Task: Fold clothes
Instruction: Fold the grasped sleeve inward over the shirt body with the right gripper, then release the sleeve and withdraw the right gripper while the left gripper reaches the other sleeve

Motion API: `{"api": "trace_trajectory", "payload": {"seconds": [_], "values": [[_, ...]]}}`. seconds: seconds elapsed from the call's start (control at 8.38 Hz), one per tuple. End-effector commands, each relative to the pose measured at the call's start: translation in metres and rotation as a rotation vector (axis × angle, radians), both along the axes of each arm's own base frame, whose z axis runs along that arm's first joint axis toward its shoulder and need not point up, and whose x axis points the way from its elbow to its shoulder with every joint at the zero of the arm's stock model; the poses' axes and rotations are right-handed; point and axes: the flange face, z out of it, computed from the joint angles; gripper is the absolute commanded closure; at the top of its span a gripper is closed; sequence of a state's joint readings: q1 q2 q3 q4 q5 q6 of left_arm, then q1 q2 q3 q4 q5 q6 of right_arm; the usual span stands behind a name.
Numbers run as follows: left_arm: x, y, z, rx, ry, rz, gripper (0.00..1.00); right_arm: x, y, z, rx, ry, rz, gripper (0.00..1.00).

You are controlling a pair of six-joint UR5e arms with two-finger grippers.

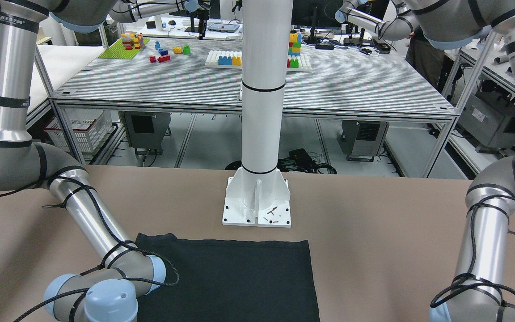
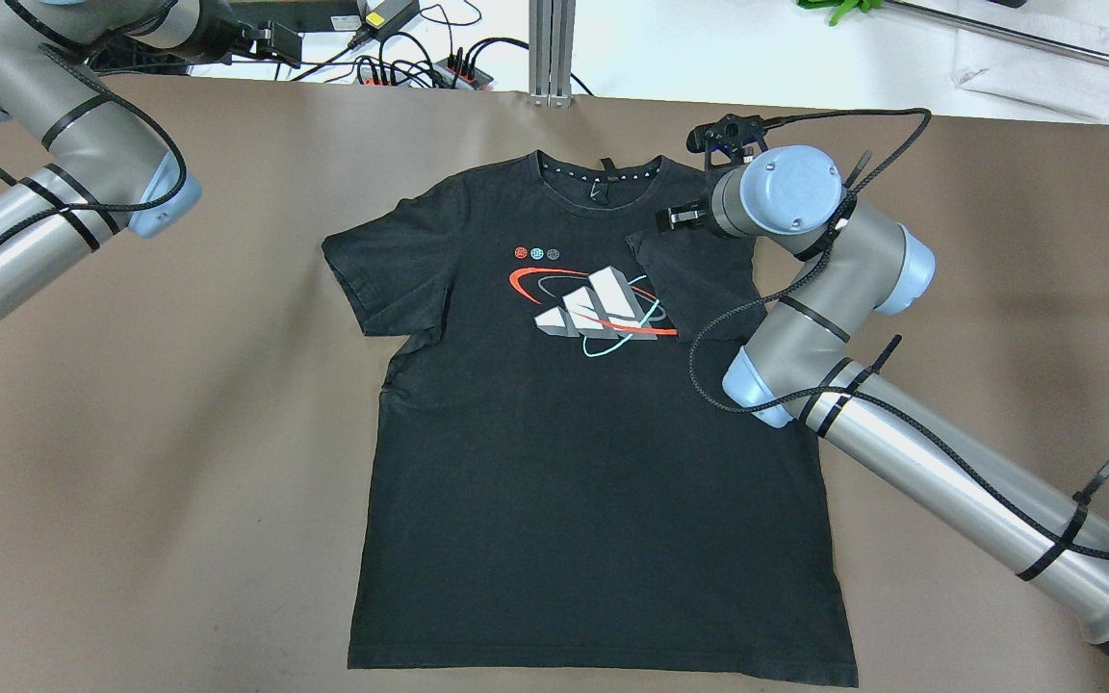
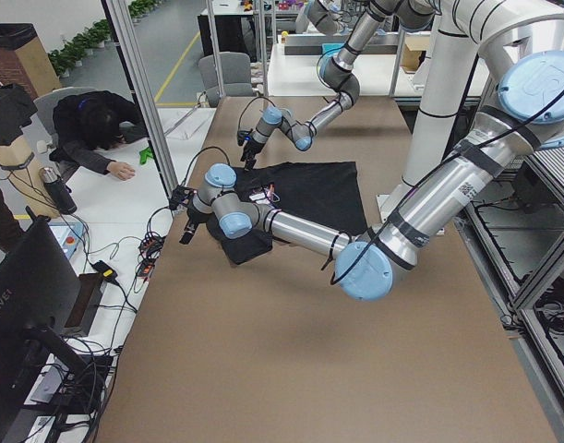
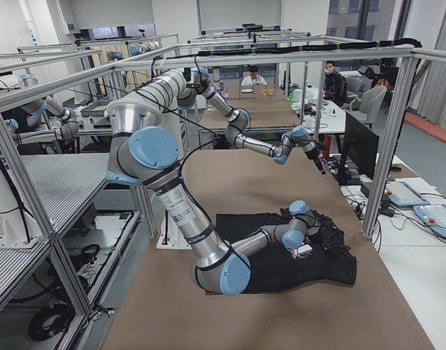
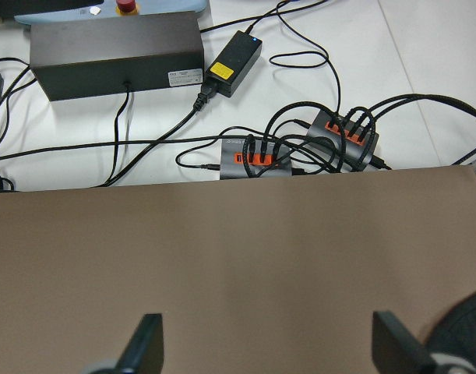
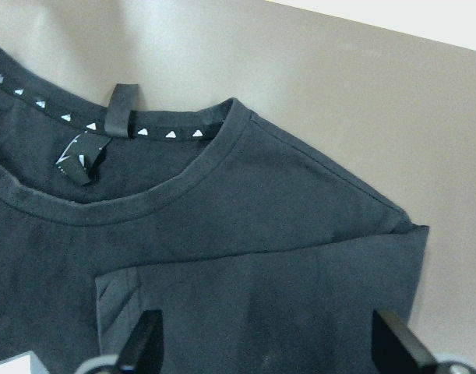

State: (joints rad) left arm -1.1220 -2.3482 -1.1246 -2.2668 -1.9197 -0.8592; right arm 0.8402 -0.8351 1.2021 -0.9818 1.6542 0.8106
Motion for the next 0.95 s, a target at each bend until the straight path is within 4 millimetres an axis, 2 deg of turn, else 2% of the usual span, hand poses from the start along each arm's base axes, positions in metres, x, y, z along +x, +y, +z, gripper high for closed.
{"api": "trace_trajectory", "payload": {"seconds": [0.0, 0.12, 0.24, 0.36, 0.48, 0.6, 0.72, 0.84], "values": [[0.014, 0.009, -0.01, -0.01, 0.034, 0.001, 0.06, 0.066, -0.028, 0.027, -0.062, -0.03, -0.024, 0.06], [0.017, 0.011, -0.012, -0.007, 0.037, 0.005, 0.06, 0.127, -0.046, 0.043, -0.053, -0.032, -0.116, 0.06], [0.019, 0.014, -0.018, -0.003, 0.049, 0.006, 0.06, 0.168, -0.05, 0.068, -0.048, -0.025, -0.177, 0.06], [0.019, 0.017, -0.023, 0.002, 0.059, 0.011, 0.06, 0.186, -0.052, 0.073, -0.064, -0.052, -0.195, 0.06], [0.022, 0.019, -0.024, -0.002, 0.067, 0.013, 0.06, 0.207, -0.053, 0.07, -0.062, -0.11, -0.222, 0.06], [0.028, 0.021, -0.027, 0.0, 0.079, 0.016, 0.06, 0.236, -0.05, 0.08, -0.071, -0.171, -0.254, 0.06], [0.033, 0.023, -0.028, -0.006, 0.088, 0.016, 0.06, 0.254, -0.045, 0.088, -0.072, -0.214, -0.267, 0.06], [0.037, 0.024, -0.028, -0.007, 0.088, 0.02, 0.06, 0.258, -0.037, 0.102, -0.069, -0.233, -0.251, 0.06]]}}
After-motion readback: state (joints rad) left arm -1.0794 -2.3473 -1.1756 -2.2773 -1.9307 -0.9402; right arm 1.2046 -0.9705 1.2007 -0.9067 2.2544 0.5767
